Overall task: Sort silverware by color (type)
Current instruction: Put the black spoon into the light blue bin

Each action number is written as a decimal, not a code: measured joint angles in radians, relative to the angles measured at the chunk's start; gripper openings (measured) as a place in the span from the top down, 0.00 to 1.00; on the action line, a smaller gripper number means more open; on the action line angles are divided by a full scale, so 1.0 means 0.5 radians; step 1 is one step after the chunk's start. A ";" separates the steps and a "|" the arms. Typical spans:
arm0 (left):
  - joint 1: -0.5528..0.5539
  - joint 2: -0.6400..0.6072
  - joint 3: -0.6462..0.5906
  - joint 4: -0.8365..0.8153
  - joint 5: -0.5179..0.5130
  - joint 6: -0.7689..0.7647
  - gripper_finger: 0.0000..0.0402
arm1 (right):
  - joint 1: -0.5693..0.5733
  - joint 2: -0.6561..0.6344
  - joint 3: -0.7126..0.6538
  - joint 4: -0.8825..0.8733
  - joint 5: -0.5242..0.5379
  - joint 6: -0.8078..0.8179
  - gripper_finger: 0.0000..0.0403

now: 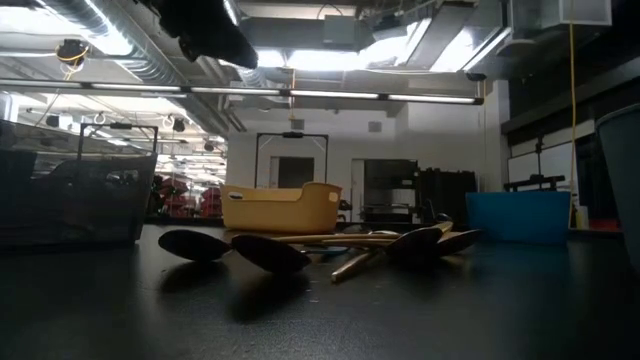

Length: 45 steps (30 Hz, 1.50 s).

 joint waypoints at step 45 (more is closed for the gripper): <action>0.036 0.349 0.002 0.448 0.541 0.300 0.71 | -1.017 -0.005 0.374 -0.403 -0.007 -2.881 0.78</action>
